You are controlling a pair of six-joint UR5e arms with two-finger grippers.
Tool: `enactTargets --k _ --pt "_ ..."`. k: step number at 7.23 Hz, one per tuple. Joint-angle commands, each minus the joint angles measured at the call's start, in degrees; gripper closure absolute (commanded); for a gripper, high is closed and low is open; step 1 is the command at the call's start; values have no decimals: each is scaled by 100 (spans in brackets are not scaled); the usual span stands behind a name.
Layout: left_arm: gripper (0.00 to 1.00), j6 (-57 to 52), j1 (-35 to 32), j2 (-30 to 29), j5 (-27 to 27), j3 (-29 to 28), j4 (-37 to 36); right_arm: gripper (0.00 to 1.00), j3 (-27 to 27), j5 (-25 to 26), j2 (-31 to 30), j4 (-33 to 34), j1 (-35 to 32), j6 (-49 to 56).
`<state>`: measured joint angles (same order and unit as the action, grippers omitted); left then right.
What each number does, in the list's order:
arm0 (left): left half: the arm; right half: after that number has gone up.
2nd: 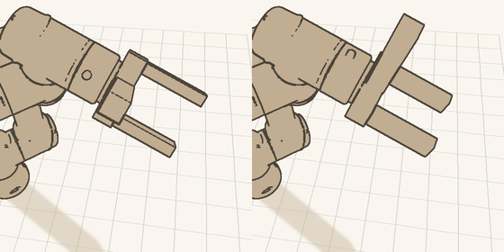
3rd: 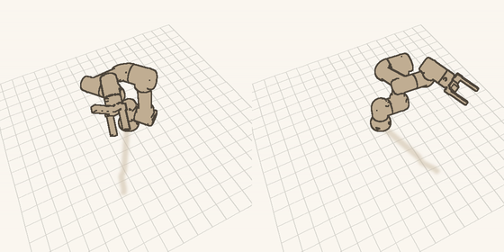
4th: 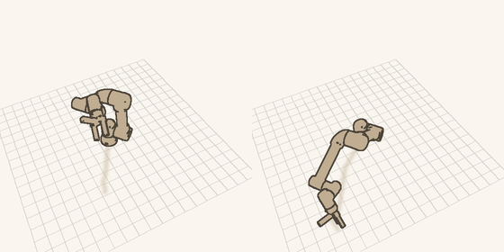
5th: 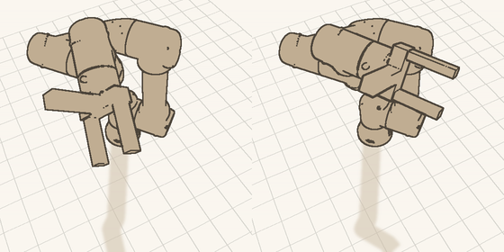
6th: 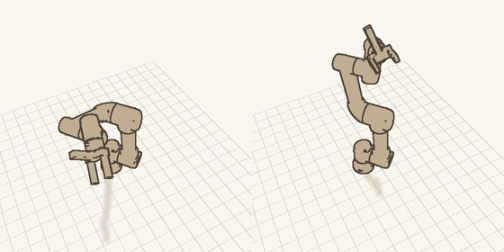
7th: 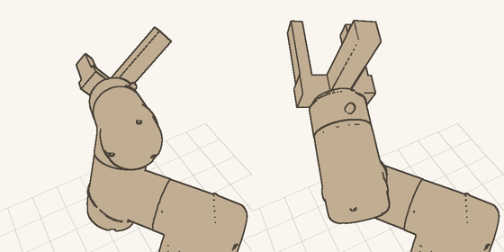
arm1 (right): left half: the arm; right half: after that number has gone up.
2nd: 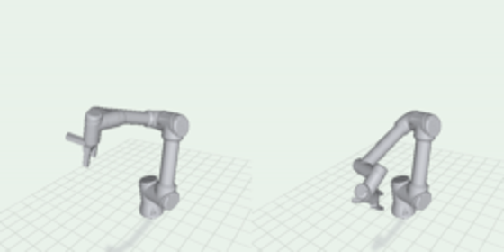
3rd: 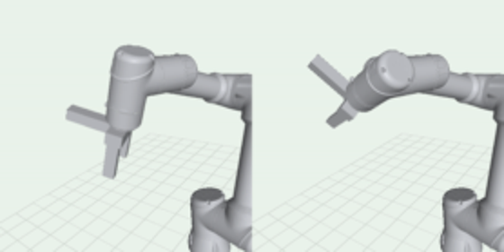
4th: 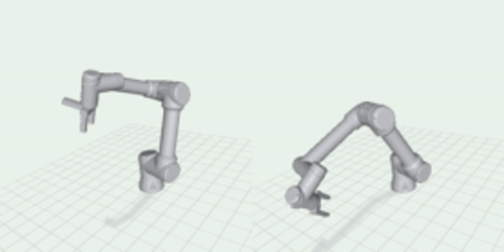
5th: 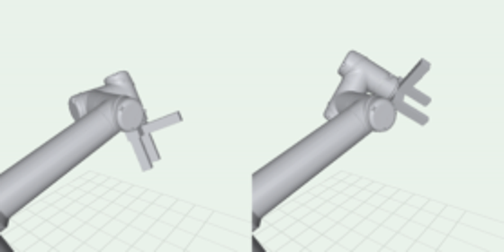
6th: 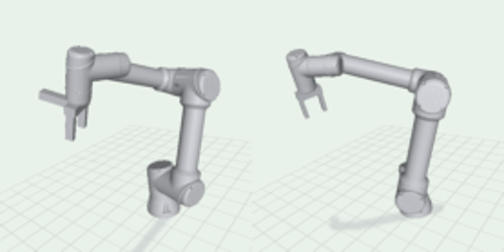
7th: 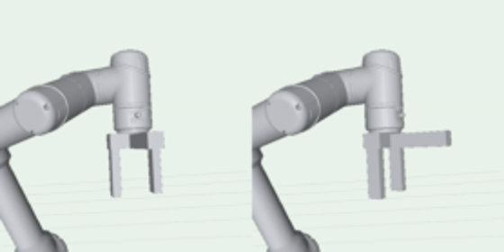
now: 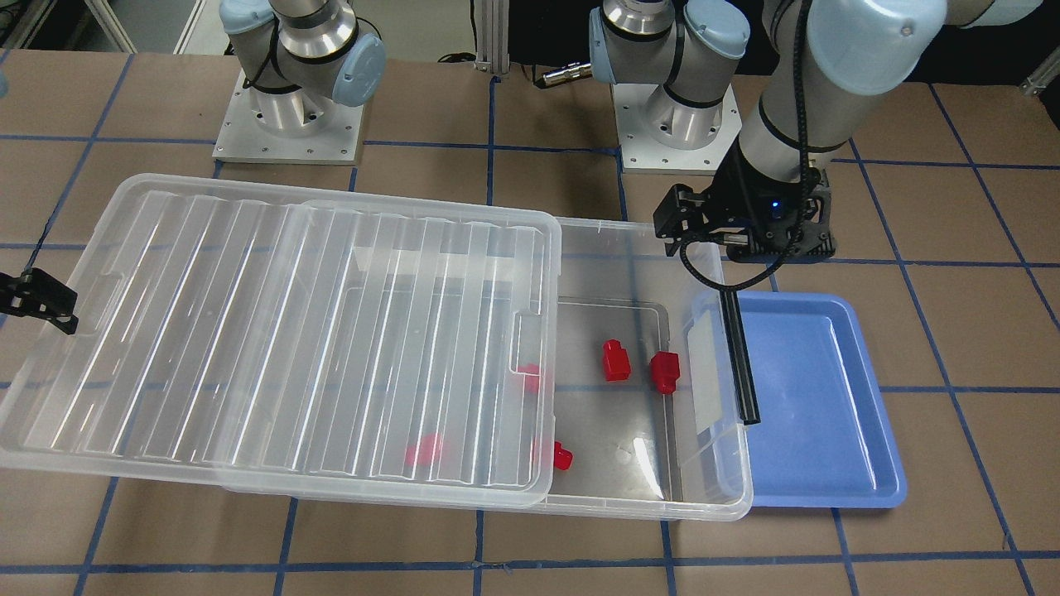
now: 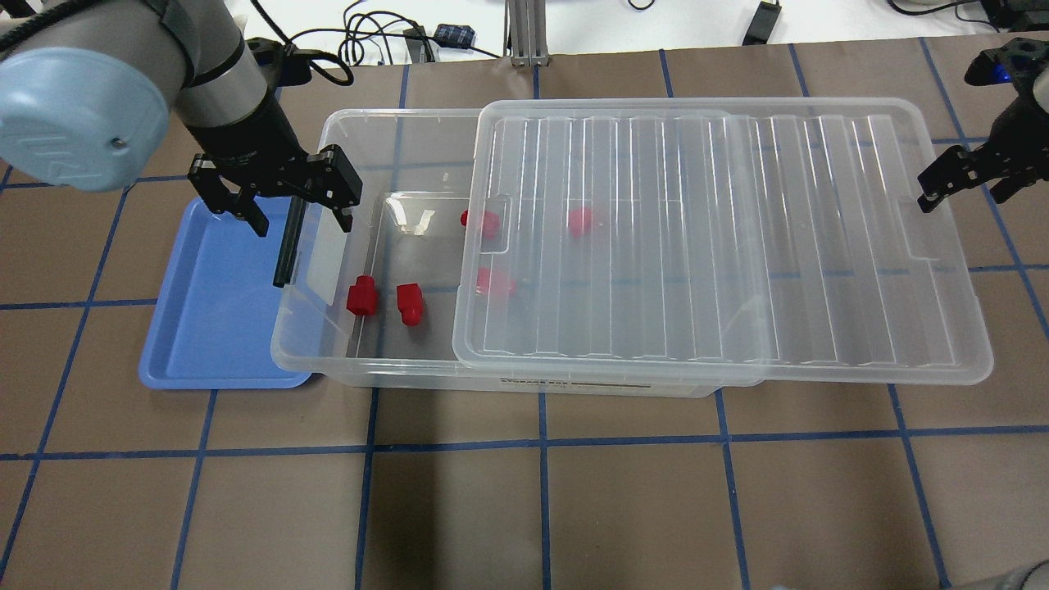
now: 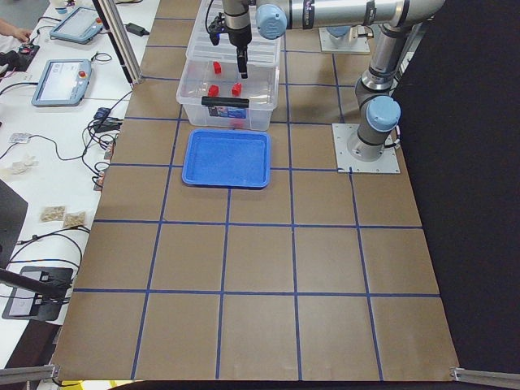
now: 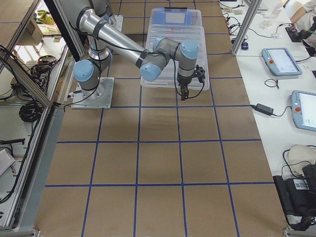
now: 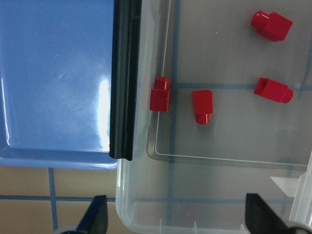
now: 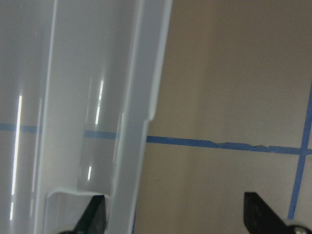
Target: Place red block in blue tray from box
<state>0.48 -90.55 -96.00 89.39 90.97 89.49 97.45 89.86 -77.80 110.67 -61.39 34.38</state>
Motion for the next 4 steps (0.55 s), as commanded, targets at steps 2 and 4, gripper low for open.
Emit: enactTargets --k 2,4 --pt "13 144 -296 -321 -71 506 -806 0 -33 -4 -7 -28 338 209" --pt "24 600 -314 -410 -194 930 -1240 0 -33 -13 -7 -28 347 209"
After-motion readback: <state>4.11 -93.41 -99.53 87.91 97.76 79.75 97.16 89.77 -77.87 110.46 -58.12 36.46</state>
